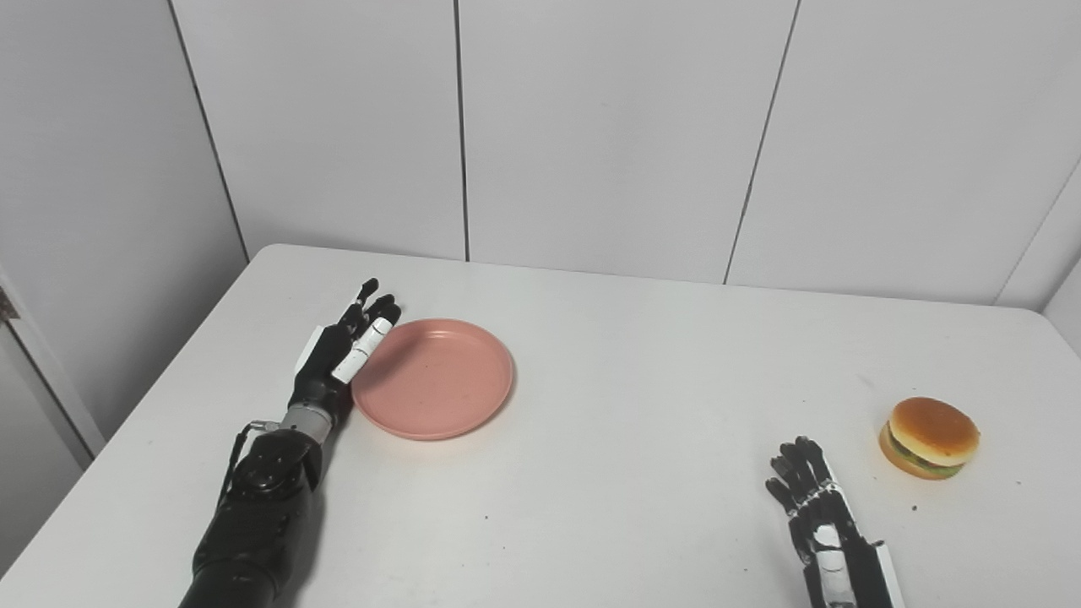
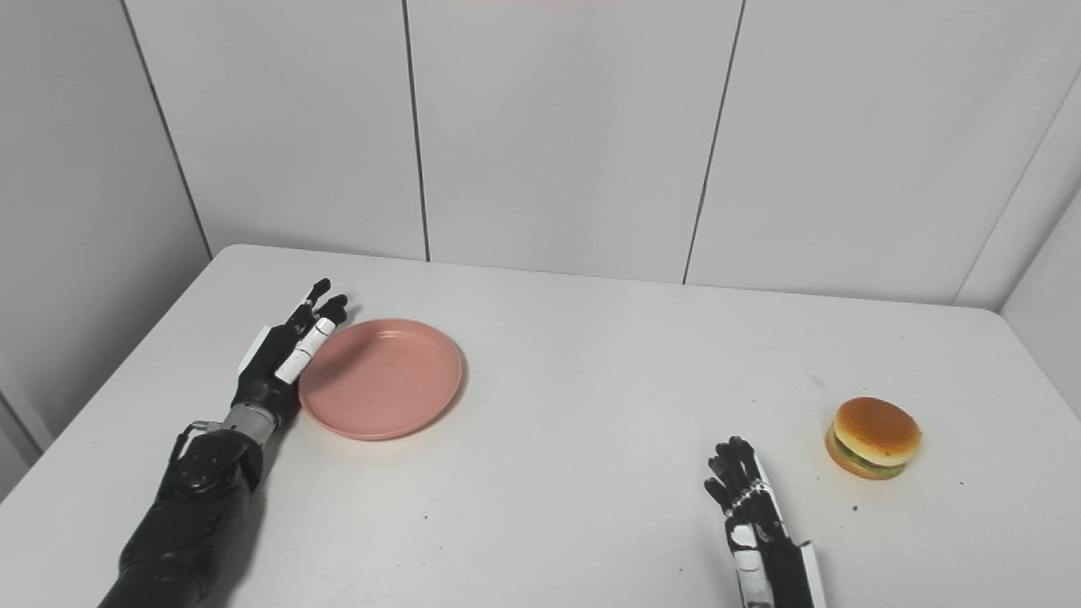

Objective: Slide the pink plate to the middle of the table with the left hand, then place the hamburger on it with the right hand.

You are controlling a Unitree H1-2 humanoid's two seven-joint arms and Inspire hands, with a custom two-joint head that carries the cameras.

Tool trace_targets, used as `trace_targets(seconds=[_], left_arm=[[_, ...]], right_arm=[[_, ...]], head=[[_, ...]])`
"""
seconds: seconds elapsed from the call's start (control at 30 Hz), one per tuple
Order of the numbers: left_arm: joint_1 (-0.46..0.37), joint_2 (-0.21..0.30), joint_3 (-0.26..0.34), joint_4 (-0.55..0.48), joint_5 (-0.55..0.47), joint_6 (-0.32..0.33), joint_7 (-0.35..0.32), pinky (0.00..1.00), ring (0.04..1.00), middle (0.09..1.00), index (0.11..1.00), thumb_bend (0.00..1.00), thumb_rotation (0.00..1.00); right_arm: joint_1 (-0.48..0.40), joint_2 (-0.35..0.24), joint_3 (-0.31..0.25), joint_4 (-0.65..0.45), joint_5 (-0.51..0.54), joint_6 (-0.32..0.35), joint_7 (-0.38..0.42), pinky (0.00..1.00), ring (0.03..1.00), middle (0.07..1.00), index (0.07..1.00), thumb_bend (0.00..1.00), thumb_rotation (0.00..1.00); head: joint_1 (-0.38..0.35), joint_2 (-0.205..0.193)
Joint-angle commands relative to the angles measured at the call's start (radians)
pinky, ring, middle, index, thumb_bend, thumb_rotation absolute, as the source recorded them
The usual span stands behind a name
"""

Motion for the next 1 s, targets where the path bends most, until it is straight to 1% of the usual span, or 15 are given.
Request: trace_targets(seconds=[0.0,0.1,0.17,0.23,0.3,0.37,0.4,0.43,0.53,0.67,0.7,0.77,0.97], left_arm=[[-0.009,-0.026,-0.014,-0.027,0.002,0.015,-0.013,0.80,0.914,0.932,0.956,0.86,0.69],[-0.004,-0.041,-0.013,-0.047,-0.009,0.044,-0.019,0.80,0.912,0.934,0.954,0.86,0.69],[0.001,-0.051,-0.016,-0.063,-0.009,0.062,-0.021,0.81,0.907,0.922,0.952,0.89,0.69],[0.005,-0.058,-0.019,-0.075,-0.015,0.078,-0.035,0.80,0.906,0.921,0.956,0.89,0.71],[0.009,-0.069,-0.015,-0.089,-0.038,0.103,-0.052,0.84,0.929,0.938,0.969,0.89,0.71],[0.018,-0.080,-0.015,-0.111,-0.049,0.126,-0.050,0.86,0.937,0.941,0.971,0.89,0.72],[0.021,-0.086,-0.015,-0.120,-0.052,0.140,-0.045,0.86,0.939,0.944,0.974,0.90,0.73],[0.024,-0.091,-0.016,-0.127,-0.052,0.151,-0.041,0.86,0.940,0.941,0.972,0.92,0.74],[0.032,-0.103,-0.031,-0.149,-0.033,0.177,-0.033,0.84,0.941,0.945,0.977,0.90,0.74],[0.037,-0.114,-0.053,-0.167,-0.018,0.200,-0.028,0.82,0.942,0.947,0.965,0.88,0.73],[0.039,-0.117,-0.055,-0.173,-0.016,0.205,-0.025,0.83,0.938,0.942,0.957,0.89,0.71],[0.040,-0.125,-0.061,-0.182,-0.011,0.214,-0.024,0.83,0.938,0.945,0.957,0.89,0.71],[0.039,-0.137,-0.081,-0.185,0.005,0.200,-0.026,0.84,0.948,0.951,0.968,0.88,0.72]], right_arm=[[0.016,-0.002,0.018,0.022,-0.010,0.079,-0.005,0.92,0.926,0.927,0.930,0.77,0.88],[0.017,-0.002,0.019,0.020,-0.010,0.085,-0.006,0.92,0.926,0.927,0.929,0.78,0.88],[0.017,-0.002,0.020,0.019,-0.009,0.087,-0.006,0.92,0.929,0.929,0.929,0.78,0.88],[0.016,-0.003,0.023,0.019,-0.009,0.084,-0.007,0.91,0.925,0.927,0.928,0.77,0.88],[0.017,-0.003,0.024,0.018,-0.009,0.083,-0.007,0.91,0.922,0.924,0.926,0.78,0.88],[0.017,-0.002,0.025,0.018,-0.010,0.082,-0.007,0.91,0.922,0.923,0.924,0.78,0.88],[0.017,-0.003,0.025,0.017,-0.010,0.082,-0.007,0.91,0.923,0.924,0.924,0.77,0.88],[0.017,-0.003,0.025,0.017,-0.010,0.082,-0.007,0.91,0.922,0.924,0.923,0.77,0.88],[0.018,-0.003,0.025,0.014,-0.007,0.084,-0.007,0.91,0.922,0.924,0.922,0.77,0.88],[0.019,-0.002,0.026,0.013,-0.010,0.084,-0.009,0.90,0.922,0.925,0.922,0.77,0.89],[0.019,-0.001,0.026,0.013,-0.012,0.083,-0.009,0.90,0.921,0.923,0.920,0.77,0.89],[0.019,0.000,0.027,0.010,-0.016,0.085,-0.012,0.90,0.920,0.922,0.919,0.78,0.89],[0.018,0.003,0.031,0.008,-0.017,0.088,-0.013,0.90,0.923,0.926,0.924,0.77,0.89]], head=[[0.001,0.001],[-0.002,0.002],[-0.003,0.002],[-0.004,0.002],[-0.005,0.003],[-0.006,0.004],[-0.007,0.005],[-0.007,0.005],[-0.007,0.007],[-0.009,0.008],[-0.009,0.008],[-0.011,0.008],[-0.016,0.011]])
